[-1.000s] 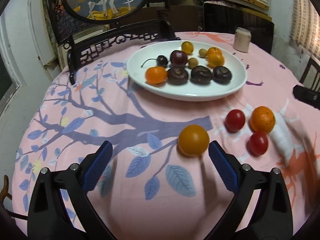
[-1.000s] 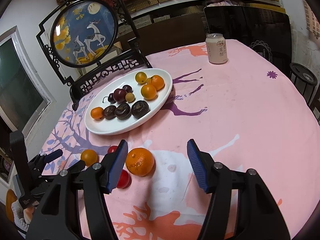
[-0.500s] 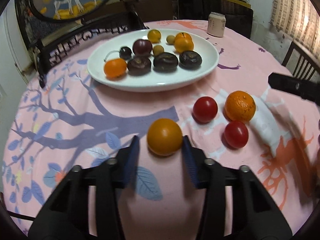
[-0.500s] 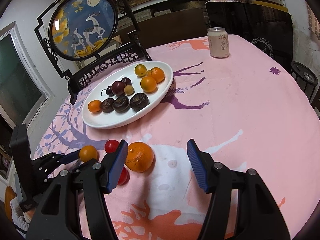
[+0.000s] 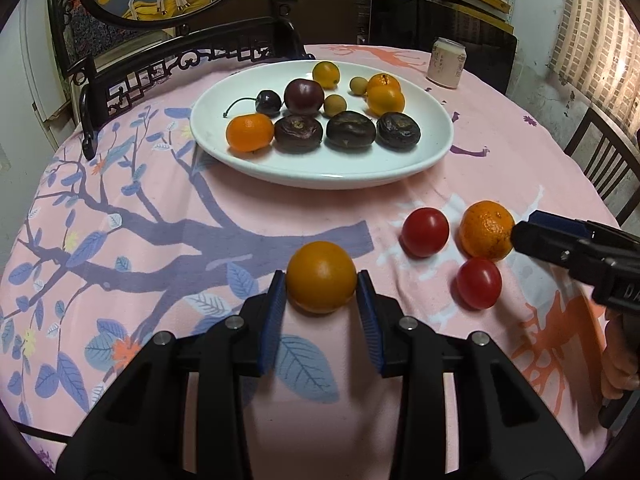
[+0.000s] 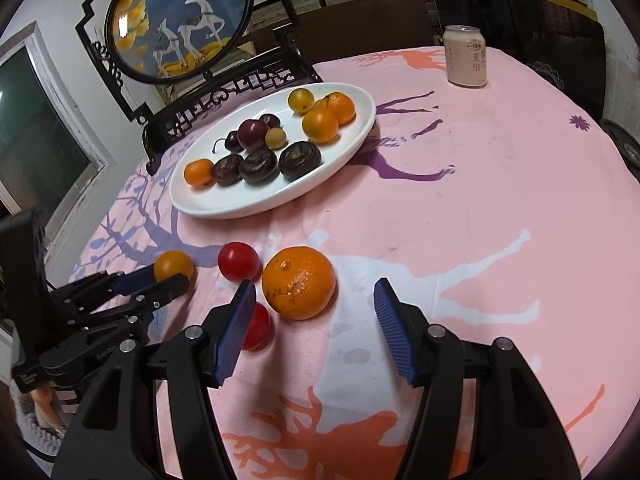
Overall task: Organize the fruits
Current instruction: 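Grasp an orange tomato with the left tool while the right tool grasps a mandarin, then carry the orange tomato and mandarin onto the white plate and release them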
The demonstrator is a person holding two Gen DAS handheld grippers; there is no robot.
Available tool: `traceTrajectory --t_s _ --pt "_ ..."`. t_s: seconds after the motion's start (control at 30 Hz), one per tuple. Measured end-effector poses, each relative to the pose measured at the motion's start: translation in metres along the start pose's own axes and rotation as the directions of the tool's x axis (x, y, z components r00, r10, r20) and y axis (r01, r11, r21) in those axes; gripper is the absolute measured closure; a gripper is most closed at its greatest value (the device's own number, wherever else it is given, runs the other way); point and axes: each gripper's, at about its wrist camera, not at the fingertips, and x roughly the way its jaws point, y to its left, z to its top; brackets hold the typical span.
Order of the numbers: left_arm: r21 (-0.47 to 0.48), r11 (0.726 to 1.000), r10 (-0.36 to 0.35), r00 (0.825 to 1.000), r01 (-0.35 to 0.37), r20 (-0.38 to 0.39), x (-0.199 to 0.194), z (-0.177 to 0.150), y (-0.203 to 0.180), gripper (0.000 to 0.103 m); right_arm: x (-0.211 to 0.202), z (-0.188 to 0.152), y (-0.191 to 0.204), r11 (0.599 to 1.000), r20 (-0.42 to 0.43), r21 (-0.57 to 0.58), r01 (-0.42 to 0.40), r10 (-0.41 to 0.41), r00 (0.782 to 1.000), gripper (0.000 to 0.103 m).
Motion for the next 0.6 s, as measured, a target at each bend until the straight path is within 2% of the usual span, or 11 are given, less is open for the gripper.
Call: traceTrajectory --t_s 0.17,0.3,0.37,0.6 --pt "0.005 1.000 0.002 1.000 -0.002 -0.016 0.006 0.001 -0.002 0.066 0.013 -0.003 0.010 0.998 0.011 -0.050 0.042 -0.041 0.999 0.042" --pt "0.018 1.000 0.019 1.000 -0.019 -0.016 0.011 0.003 -0.005 0.066 0.018 -0.002 0.014 0.996 0.026 -0.080 0.045 -0.043 0.999 0.055" --pt "0.018 1.000 0.015 1.000 -0.015 -0.014 0.012 0.004 -0.006 0.067 0.017 -0.003 0.016 0.996 0.025 -0.087 0.035 -0.032 0.999 0.058" --pt "-0.017 1.000 -0.017 1.000 0.017 -0.010 0.009 0.005 0.002 0.068 0.013 -0.004 0.013 0.995 0.034 -0.081 0.049 -0.047 0.998 0.060"
